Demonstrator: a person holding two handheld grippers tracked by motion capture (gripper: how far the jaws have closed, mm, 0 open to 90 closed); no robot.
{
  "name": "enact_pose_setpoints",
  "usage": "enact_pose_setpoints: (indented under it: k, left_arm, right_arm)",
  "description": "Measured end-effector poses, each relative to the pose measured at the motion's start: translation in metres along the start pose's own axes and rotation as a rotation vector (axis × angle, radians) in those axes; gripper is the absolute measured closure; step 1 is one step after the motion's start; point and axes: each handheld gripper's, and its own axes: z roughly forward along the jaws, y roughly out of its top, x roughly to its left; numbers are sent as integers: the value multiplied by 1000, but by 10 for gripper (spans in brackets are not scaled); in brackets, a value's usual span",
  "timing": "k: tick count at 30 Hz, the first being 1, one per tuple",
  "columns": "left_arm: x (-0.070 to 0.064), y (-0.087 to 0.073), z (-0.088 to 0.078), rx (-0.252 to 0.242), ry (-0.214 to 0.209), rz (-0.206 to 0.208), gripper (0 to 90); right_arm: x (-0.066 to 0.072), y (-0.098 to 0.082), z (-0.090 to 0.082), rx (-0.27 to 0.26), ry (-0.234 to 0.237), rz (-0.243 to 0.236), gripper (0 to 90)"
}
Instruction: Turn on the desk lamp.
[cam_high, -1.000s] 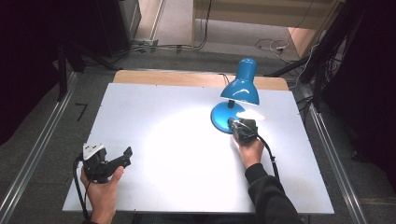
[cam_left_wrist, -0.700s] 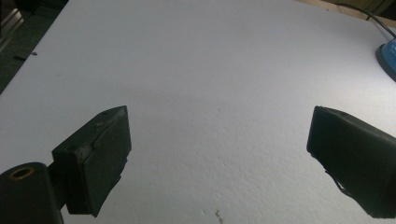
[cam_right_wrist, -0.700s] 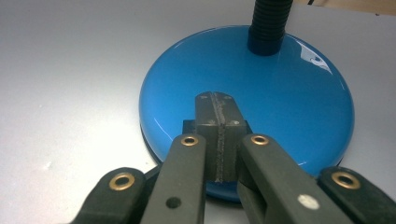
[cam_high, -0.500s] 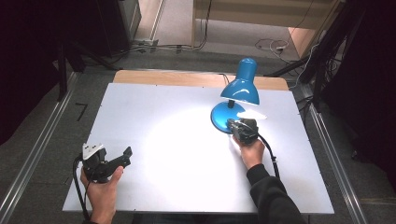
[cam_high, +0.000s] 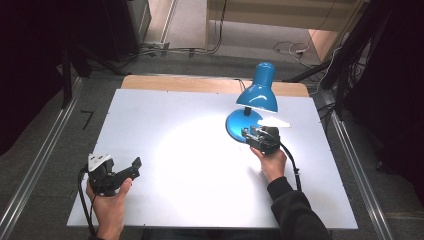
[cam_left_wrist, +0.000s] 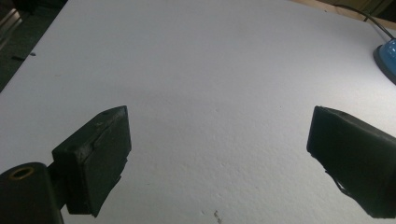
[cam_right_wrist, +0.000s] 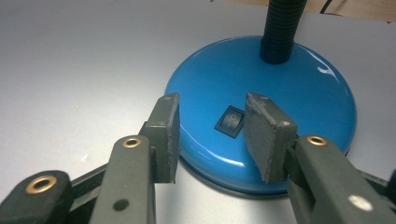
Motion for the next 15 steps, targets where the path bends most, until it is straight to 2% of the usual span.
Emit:
enact_pose_setpoints:
  k: [4,7,8,11,15]
  left_arm:
    - [0,0,0,-1,0,-2,68]
    - [0,0,0,-2,1,-2,68]
    - [0,0,0,-2,0,-2,68]
    - [0,0,0,-1,-1,-3,68]
    - [0,0,0,0,-2,0,68]
  right_arm:
    - [1,0,-3,1,2,-2,463]
    - [0,-1,-4,3,10,-1,450]
    - [1,-1,-5,8,8,1,408]
    - [2,-2,-7,17,10,-3,369]
    - [4,-3,-10,22,11,-12,346]
